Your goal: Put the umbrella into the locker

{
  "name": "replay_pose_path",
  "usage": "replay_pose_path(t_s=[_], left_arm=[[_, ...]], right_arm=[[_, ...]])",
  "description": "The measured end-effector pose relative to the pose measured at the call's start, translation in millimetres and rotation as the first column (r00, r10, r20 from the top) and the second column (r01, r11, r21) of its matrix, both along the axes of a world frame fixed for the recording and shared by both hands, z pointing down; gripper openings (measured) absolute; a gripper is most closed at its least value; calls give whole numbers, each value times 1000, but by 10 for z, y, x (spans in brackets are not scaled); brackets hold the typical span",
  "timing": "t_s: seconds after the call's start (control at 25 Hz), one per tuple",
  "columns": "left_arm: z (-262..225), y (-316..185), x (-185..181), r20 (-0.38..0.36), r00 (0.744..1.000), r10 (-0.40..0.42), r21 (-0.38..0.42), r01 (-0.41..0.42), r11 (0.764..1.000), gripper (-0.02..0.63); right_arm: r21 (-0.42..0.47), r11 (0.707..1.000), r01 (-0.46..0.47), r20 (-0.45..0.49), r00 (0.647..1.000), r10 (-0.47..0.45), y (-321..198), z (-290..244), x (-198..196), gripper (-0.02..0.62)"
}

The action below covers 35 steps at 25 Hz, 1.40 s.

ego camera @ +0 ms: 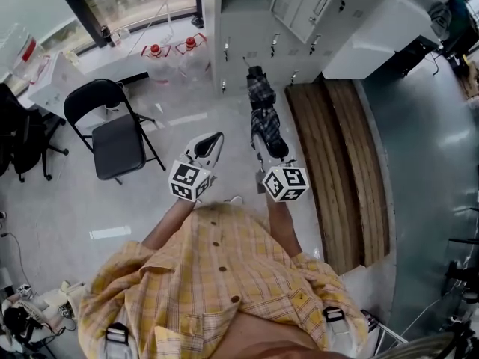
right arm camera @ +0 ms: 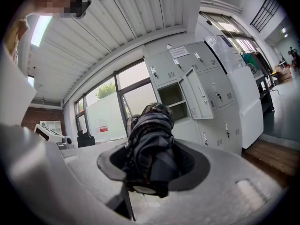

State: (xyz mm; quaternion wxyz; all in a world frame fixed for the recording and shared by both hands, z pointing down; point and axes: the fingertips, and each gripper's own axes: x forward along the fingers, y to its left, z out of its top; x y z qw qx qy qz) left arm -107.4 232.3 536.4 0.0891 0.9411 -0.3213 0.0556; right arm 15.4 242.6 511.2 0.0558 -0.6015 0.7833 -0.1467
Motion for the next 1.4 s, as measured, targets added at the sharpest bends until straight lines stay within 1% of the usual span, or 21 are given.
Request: replay_pose_path(t_s=[0.2,0.48,0.64,0.84,1.04,1.24,1.4], left_arm=[[-15,-51,243,-1,1000,-21,17,21,1000,5],[128,24,506,46,998,-34,6,34,999,5],[168,33,587,49,998,-44,-1,44,999,5],[271,-30,691,62,998,-23,-6,24,1000,5],[322,-341,699,25,999,-47,-15,47,999,5],[282,-769,792,-8,999,-53,-11,53,999,5],[329,-1158,863,-13,999,-52,-10,52,999,5]], right_arm=[[20,1000,24,-17,1000,-23,-45,9,219,193],[32,999,40,-6,999,-40,-73,78,518,193],[30,999,46,5,999,-46,-112,120,586,193],[16,997,70,9,997,-70,-269,189,564,193],[6,996,93,-16,996,-93,-517,242,531,193],[9,995,98,-33,995,-98,-909,186,600,193],[14,995,94,-36,995,-93,-1268,174,668,193]])
